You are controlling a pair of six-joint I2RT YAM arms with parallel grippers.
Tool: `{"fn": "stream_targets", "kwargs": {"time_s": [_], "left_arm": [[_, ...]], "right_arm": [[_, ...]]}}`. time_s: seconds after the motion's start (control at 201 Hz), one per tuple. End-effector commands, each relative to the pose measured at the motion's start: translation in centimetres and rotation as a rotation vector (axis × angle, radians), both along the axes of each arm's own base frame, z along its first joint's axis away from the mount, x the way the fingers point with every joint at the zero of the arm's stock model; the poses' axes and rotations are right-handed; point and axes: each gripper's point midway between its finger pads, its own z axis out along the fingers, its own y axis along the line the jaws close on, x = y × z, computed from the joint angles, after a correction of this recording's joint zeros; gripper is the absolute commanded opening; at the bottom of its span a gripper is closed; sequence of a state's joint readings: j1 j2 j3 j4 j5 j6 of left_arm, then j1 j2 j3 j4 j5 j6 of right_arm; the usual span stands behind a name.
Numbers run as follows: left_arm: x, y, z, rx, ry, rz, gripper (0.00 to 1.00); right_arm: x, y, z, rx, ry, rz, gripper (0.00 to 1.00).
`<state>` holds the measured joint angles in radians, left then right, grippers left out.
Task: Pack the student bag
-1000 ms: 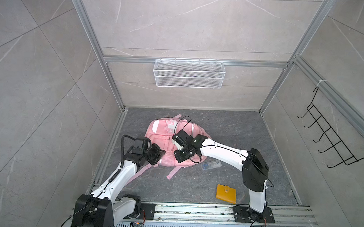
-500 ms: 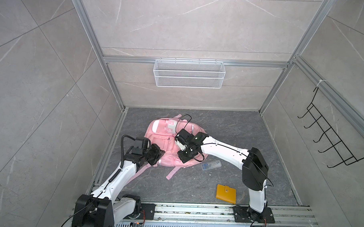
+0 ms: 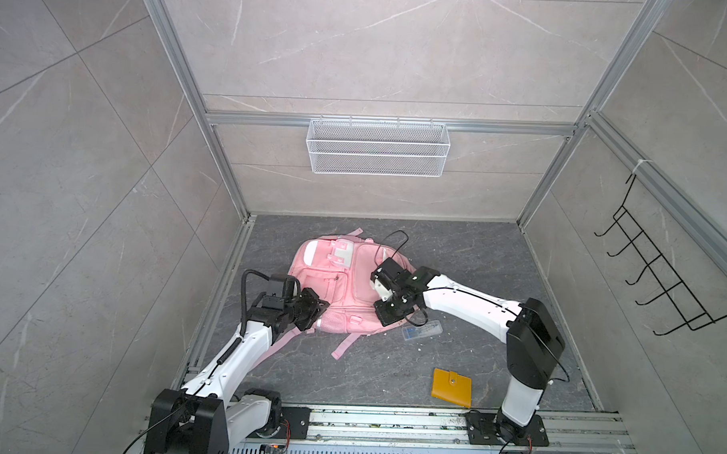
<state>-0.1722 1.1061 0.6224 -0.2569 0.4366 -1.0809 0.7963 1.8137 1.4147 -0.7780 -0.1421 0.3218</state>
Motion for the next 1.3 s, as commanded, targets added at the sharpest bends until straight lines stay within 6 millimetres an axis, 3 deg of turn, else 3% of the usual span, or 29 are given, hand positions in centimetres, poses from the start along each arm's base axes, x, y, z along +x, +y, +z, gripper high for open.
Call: {"fn": "stream_targets", "kwargs": {"time_s": [0.0,0.234,0.533,0.603,0.707,0.872,0.936,1.016,1.081,1.126,1.29], "left_arm": [[0.3,3.7,-1.0,0.138,-0.015,0.067,0.0],[1.2,6.7,-1.6,0.167,-0.012,0.134,0.0],[3.7,10.5,-1.3,0.192,-0.062,0.195,0.0],[4.5,10.7,-1.1,0.21,-0.079,0.177,0.0],[6.5,10.9,-0.8,0.25,-0.099,0.114,0.0],[10.3,11.8,0.1,0.34,-0.132,0.036,0.0],[11.6,12.1,0.8,0.369,-0.141,0.016,0.2],[12.3,12.3,2.4,0.389,-0.161,0.004,0.57],[11.6,11.8,3.8,0.395,-0.172,-0.009,0.85],[10.6,11.1,4.4,0.386,-0.17,-0.027,0.98],[4.4,5.8,4.0,0.291,-0.113,-0.125,0.98]], "right_arm": [[1.5,-8.8,-1.1,-0.233,-0.004,-0.197,0.0],[4.0,-12.9,0.3,-0.268,-0.034,-0.267,0.0],[6.0,-14.5,2.6,-0.367,-0.109,-0.2,0.0],[6.5,-13.6,3.0,-0.316,-0.126,-0.196,0.0],[6.6,-10.3,3.5,-0.198,-0.169,-0.103,0.0],[4.4,-4.0,4.0,-0.093,-0.234,0.146,0.0],[3.8,-1.8,4.1,-0.043,-0.239,0.186,0.0],[3.6,0.5,4.5,0.025,-0.245,0.2,0.0],[3.6,2.3,4.8,0.071,-0.25,0.2,0.0],[3.7,3.4,4.9,0.1,-0.248,0.197,0.0],[2.7,7.5,5.1,0.191,-0.239,0.251,0.0]]}}
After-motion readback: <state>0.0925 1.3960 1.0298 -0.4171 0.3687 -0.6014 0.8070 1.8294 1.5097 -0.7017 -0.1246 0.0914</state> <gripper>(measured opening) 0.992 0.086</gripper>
